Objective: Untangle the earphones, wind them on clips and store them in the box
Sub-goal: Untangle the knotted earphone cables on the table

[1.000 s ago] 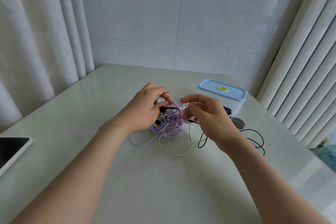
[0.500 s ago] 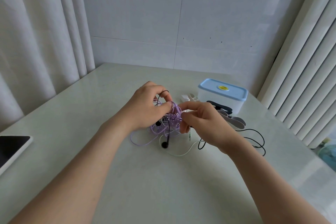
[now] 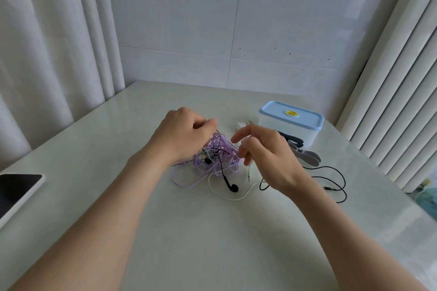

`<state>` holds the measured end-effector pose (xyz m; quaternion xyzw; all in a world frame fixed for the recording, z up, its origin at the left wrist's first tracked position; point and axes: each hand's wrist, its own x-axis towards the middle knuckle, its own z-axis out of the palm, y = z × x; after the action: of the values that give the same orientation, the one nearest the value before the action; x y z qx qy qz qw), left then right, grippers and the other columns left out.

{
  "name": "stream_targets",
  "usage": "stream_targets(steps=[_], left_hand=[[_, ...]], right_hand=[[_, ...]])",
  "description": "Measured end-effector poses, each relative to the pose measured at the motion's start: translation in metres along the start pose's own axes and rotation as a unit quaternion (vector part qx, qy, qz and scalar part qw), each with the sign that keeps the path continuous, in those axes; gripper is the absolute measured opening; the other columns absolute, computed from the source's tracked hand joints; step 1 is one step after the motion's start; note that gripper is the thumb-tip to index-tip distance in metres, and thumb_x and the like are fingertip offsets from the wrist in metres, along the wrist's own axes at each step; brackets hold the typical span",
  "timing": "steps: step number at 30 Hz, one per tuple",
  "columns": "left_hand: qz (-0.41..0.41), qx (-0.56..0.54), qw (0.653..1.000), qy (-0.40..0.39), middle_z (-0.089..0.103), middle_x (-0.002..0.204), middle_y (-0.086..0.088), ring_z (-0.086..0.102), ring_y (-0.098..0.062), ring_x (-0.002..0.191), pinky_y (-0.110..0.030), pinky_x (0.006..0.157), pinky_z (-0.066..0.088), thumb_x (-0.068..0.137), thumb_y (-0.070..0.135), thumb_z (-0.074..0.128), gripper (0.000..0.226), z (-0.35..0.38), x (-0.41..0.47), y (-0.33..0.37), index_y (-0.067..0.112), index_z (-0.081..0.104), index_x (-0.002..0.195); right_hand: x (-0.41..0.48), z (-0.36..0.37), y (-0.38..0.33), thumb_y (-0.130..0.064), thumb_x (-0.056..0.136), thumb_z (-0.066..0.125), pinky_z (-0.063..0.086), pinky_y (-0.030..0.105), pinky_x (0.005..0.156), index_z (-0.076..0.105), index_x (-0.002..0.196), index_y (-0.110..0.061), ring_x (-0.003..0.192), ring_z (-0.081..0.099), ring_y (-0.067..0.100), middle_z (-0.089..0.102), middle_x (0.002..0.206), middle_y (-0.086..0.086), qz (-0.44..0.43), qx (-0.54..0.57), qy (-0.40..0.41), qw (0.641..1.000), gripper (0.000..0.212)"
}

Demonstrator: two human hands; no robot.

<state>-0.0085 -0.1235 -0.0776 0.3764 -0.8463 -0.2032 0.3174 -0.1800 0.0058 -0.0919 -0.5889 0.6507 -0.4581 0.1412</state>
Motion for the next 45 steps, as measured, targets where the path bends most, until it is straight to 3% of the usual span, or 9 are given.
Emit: stream_targets(steps=[6,13,20,23,27,34,37,41,45], left_hand=[[-0.006,0.005,0.992,-0.124,0.049,0.109,0.002,0.047,-0.016,0.119,-0.036,0.104,0.039,0.085,0.044,0.041,0.036,0.000,0.001,-0.006,0.032,0.074,0.076],[0.034,0.020,0.994,-0.105,0.045,0.119,0.010,0.050,0.010,0.084,-0.019,0.086,0.038,0.089,0.019,0.067,0.030,0.001,-0.001,-0.011,0.048,0.070,0.080],[0.019,0.014,0.996,-0.087,0.055,0.110,0.010,0.054,0.001,0.088,-0.029,0.092,0.040,0.099,0.014,0.043,0.047,-0.002,0.000,-0.008,0.037,0.077,0.077],[-0.004,0.005,0.996,-0.088,0.057,0.114,0.003,0.062,-0.004,0.079,-0.037,0.096,0.048,0.098,0.023,0.039,0.048,-0.002,-0.001,-0.010,0.035,0.075,0.070],[-0.029,0.013,0.996,-0.085,0.057,0.106,0.004,0.064,-0.004,0.078,-0.037,0.089,0.052,0.083,0.049,0.037,0.051,-0.003,-0.002,-0.005,0.020,0.078,0.074],[-0.023,-0.019,0.995,-0.098,0.068,0.096,-0.019,0.064,-0.008,0.068,-0.030,0.071,0.052,0.097,0.026,0.048,0.045,0.000,0.002,-0.008,-0.007,0.075,0.083],[-0.012,-0.024,0.994,-0.103,0.062,0.096,-0.028,0.055,-0.022,0.061,-0.033,0.066,0.050,0.086,0.036,0.053,0.044,0.000,0.003,-0.009,-0.002,0.073,0.079],[0.012,-0.017,0.996,-0.088,0.057,0.108,0.011,0.058,-0.003,0.083,-0.026,0.079,0.048,0.082,0.041,0.081,0.004,-0.001,-0.001,-0.009,0.041,0.078,0.081],[0.036,-0.029,0.998,-0.040,0.052,0.113,0.009,0.058,-0.002,0.073,-0.012,0.070,0.041,0.084,0.043,0.085,0.009,0.001,0.001,-0.010,0.040,0.077,0.083]], right_hand=[[0.001,0.005,0.006,-0.062,0.084,0.076,0.056,0.028,0.068,0.072,0.092,-0.033,0.072,0.070,0.008,0.073,0.077,-0.009,-0.026,-0.087,0.005,0.996,0.031],[0.004,0.005,0.020,-0.034,0.086,0.078,0.056,0.026,0.074,0.077,0.090,-0.032,0.075,0.065,0.002,0.068,0.077,-0.015,-0.071,-0.201,0.017,0.977,0.005],[0.007,0.002,0.028,-0.032,0.088,0.079,0.056,0.036,0.082,0.072,0.095,-0.030,0.080,0.066,0.005,0.069,0.079,-0.016,-0.042,-0.217,0.055,0.974,0.010],[0.004,0.001,0.020,-0.026,0.087,0.084,0.049,0.025,0.075,0.057,0.103,-0.030,0.080,0.060,0.004,0.061,0.086,-0.013,-0.063,-0.191,0.032,0.979,0.032],[0.001,0.005,0.009,0.001,0.078,0.077,0.047,0.028,0.074,0.071,0.075,-0.031,0.083,0.055,0.007,0.054,0.089,-0.010,-0.119,-0.189,0.017,0.975,0.033],[-0.001,0.018,0.013,-0.063,0.079,0.072,0.049,0.034,0.082,0.079,0.084,-0.039,0.087,0.054,0.009,0.052,0.088,-0.011,-0.091,-0.257,-0.011,0.962,0.025],[0.000,0.020,0.015,-0.050,0.085,0.076,0.050,0.038,0.083,0.079,0.083,-0.037,0.087,0.056,0.013,0.053,0.088,-0.008,-0.087,-0.262,-0.004,0.961,0.013],[0.002,0.017,0.017,-0.042,0.089,0.077,0.050,0.031,0.081,0.079,0.085,-0.036,0.085,0.059,0.008,0.058,0.089,-0.008,-0.074,-0.221,0.015,0.972,0.008],[0.003,0.015,0.019,-0.051,0.089,0.073,0.046,0.024,0.077,0.080,0.085,-0.037,0.083,0.059,0.004,0.060,0.087,-0.009,-0.076,-0.212,0.015,0.974,0.016]])
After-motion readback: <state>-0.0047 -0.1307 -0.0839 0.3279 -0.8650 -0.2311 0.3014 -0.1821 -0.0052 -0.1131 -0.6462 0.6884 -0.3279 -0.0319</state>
